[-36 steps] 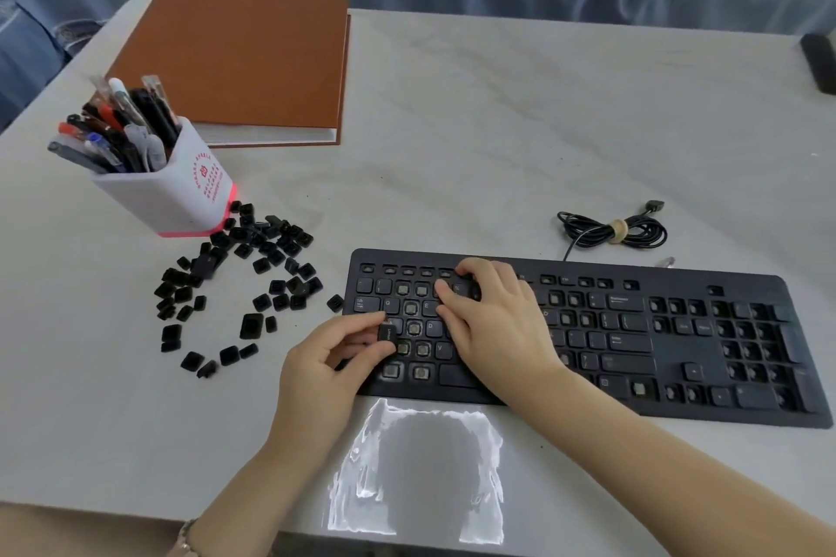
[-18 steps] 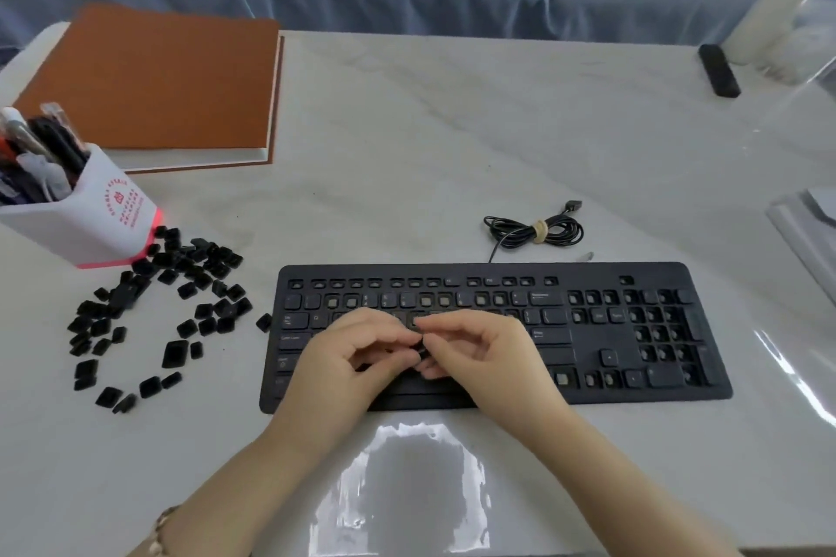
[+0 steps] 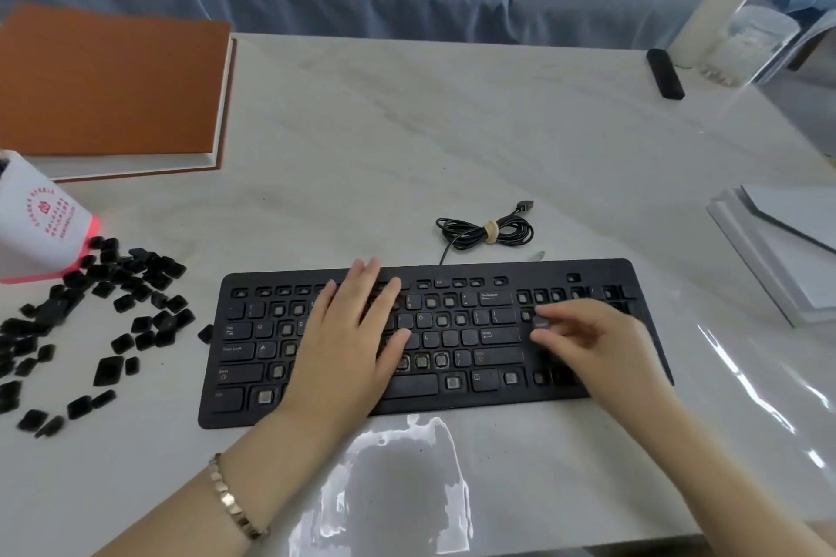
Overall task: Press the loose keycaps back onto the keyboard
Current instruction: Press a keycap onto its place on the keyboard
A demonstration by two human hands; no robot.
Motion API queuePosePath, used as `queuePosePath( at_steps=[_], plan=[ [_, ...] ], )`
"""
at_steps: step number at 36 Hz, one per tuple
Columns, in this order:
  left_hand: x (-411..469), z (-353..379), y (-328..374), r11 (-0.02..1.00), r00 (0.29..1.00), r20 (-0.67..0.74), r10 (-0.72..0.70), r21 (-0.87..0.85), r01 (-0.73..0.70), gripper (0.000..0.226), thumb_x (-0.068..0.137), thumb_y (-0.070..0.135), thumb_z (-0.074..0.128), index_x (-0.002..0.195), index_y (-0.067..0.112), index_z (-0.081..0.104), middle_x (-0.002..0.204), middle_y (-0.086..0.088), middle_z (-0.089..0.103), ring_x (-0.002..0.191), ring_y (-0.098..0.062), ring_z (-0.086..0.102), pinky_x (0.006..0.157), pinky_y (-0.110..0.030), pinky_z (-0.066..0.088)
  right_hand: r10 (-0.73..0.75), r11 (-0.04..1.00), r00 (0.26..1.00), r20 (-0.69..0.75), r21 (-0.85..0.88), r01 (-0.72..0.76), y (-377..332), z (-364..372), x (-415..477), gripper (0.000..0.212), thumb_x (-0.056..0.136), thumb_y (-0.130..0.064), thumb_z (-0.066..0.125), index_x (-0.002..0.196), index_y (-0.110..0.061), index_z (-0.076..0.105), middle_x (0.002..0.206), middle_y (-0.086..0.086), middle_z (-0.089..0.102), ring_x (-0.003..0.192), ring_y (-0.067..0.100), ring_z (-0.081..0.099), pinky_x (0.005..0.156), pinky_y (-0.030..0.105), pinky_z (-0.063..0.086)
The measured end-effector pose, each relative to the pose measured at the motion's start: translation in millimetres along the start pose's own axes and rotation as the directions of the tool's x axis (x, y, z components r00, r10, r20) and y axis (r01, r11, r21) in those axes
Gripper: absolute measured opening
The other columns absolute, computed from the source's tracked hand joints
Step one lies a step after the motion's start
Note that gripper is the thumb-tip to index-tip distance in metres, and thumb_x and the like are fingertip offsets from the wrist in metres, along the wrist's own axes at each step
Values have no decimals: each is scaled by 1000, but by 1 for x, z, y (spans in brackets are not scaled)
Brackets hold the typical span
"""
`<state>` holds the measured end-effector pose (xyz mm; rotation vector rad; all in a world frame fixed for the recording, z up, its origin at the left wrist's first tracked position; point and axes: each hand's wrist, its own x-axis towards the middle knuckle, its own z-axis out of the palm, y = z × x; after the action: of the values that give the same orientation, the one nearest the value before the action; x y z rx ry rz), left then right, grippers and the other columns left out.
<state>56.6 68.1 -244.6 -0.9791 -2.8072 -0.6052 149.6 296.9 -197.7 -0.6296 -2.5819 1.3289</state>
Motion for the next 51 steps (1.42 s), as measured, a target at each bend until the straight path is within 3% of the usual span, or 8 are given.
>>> queuePosePath(
  at_steps=[6, 12, 17, 22, 27, 31, 38, 51],
  plan=[
    [-2, 4, -4, 990, 993, 94, -73, 124, 61, 71, 98, 52, 8, 131, 11, 55, 142, -13, 47, 133, -28, 39, 107, -45, 24, -84, 985, 996, -15, -154, 80, 23, -7, 25, 16, 73, -11, 76, 86, -19, 72, 90, -18, 57, 85, -1, 54, 75, 7, 35],
    [-2, 4, -3, 989, 993, 99, -72, 133, 58, 66, 99, 50, 13, 131, 11, 55, 142, -12, 47, 133, -28, 42, 108, -44, 23, -67, 979, 994, 81, -186, 81, 28, 1, 32, 18, 75, -18, 75, 88, -30, 71, 99, -11, 55, 101, 8, 42, 87, 16, 26],
    [-1, 4, -3, 989, 994, 84, -71, 133, 59, 60, 98, 48, 21, 131, 11, 55, 142, -12, 47, 133, -29, 43, 108, -44, 22, -110, 972, 992, 53, -205, 119, 31, 6, 31, 23, 72, -15, 77, 89, -29, 72, 98, -8, 53, 98, 9, 42, 83, -2, 22],
    [-1, 5, -3, 988, 996, 65, -64, 144, 54, 56, 91, 44, 34, 131, 11, 55, 142, -13, 47, 133, -30, 43, 108, -43, 22, -109, 974, 993, 42, -197, 115, 34, 7, 32, 22, 72, -16, 77, 89, -28, 72, 96, -14, 52, 98, 7, 42, 83, -4, 22],
    [-2, 6, -4, 987, 995, 72, -73, 145, 62, 57, 95, 47, 27, 132, 12, 54, 143, -12, 46, 134, -28, 41, 109, -43, 22, -122, 967, 992, -41, -228, 109, 34, 13, 24, 20, 73, -15, 76, 93, -21, 75, 99, -10, 55, 97, 9, 45, 89, 20, 33],
    [-2, 8, -4, 988, 995, 65, -69, 143, 60, 56, 94, 45, 31, 132, 11, 54, 143, -12, 46, 133, -28, 41, 109, -44, 22, -423, 820, 896, -135, -478, 315, 47, 25, 8, 17, 82, -13, 69, 98, -13, 74, 105, 9, 64, 97, 27, 54, 84, 43, 46],
    [-2, 8, -4, 989, 996, 62, -69, 136, 60, 55, 91, 43, 34, 132, 11, 54, 143, -13, 45, 134, -28, 40, 109, -44, 22, -514, 694, 851, -110, -636, 337, 54, 33, -1, 37, 91, -32, 45, 107, -11, 70, 124, 12, 60, 118, 25, 46, 93, 41, 38],
    [-2, 8, -3, 990, 994, 65, -83, 116, 75, 55, 91, 43, 34, 132, 11, 53, 144, -12, 45, 135, -27, 39, 109, -44, 22, -428, 688, 903, -41, -663, 296, 52, 31, -3, 54, 99, -41, 23, 117, -13, 65, 132, 11, 55, 128, 21, 38, 102, 42, 29]
  ],
)
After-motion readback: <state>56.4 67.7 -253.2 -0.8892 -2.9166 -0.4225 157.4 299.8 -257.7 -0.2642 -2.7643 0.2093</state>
